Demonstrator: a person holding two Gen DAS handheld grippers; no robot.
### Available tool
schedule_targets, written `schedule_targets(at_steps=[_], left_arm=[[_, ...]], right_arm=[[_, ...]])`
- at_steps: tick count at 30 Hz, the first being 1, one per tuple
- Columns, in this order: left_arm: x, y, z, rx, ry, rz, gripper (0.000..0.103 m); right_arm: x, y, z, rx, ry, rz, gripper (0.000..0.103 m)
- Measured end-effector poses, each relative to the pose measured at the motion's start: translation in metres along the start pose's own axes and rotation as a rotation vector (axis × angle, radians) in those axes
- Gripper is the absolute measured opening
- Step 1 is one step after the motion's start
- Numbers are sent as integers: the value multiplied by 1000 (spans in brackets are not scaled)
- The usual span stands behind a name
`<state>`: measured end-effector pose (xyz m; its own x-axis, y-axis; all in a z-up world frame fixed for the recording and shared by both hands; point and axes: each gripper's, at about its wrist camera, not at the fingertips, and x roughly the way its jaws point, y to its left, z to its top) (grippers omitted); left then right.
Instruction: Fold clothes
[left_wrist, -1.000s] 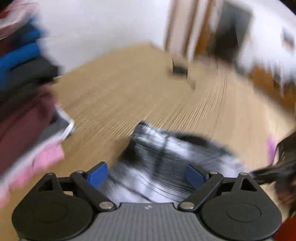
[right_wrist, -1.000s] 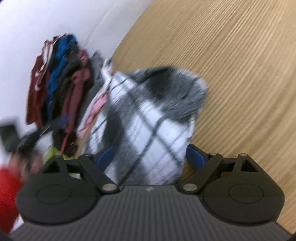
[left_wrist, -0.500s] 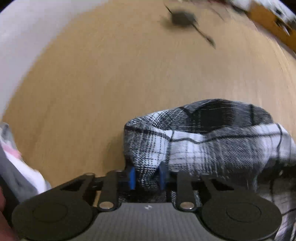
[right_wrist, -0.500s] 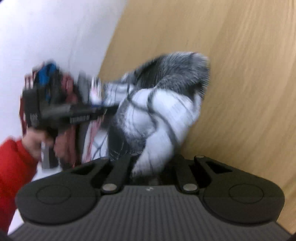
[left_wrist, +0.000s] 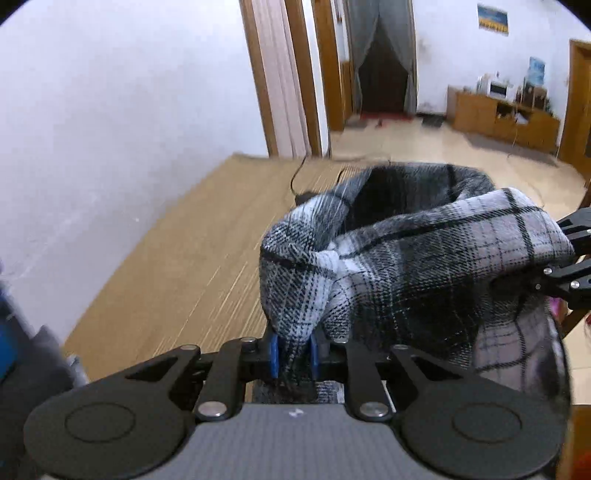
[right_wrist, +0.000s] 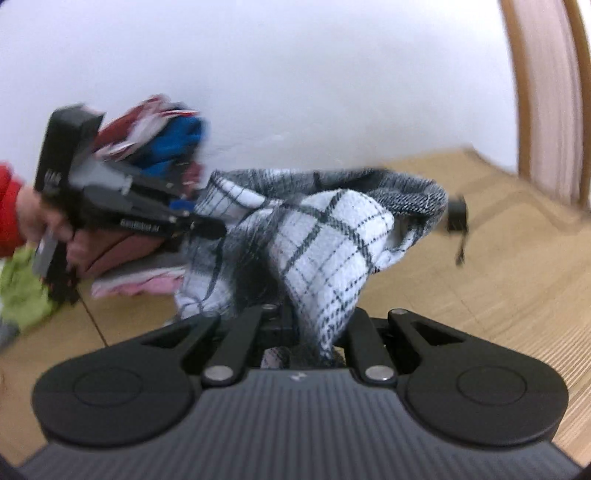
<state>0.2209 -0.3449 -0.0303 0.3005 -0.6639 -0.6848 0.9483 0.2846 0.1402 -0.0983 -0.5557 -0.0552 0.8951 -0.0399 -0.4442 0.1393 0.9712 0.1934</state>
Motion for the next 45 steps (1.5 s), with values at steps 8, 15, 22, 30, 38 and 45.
schedule_targets(at_steps=[8, 15, 22, 30, 38, 45], left_arm=[[-122, -21, -119, -64, -40, 56, 16], [-132, -11, -214, -252, 74, 140, 28], [-105, -13, -286, -571, 217, 106, 51], [-117, -28, -287, -705, 139, 76, 53], [-121, -14, -285, -921, -51, -31, 51], [-120, -25, -272, -1021, -177, -130, 49]], right_arm=[[-56, 127, -42, -253, 37, 55, 10], [-13, 216, -115, -450, 222, 4, 22], [-19, 221, -142, -433, 356, 51, 75], [-95, 191, -107, -305, 323, 163, 84], [-71, 172, -100, -846, 232, -32, 95], [-11, 159, -138, -818, 145, -314, 24]])
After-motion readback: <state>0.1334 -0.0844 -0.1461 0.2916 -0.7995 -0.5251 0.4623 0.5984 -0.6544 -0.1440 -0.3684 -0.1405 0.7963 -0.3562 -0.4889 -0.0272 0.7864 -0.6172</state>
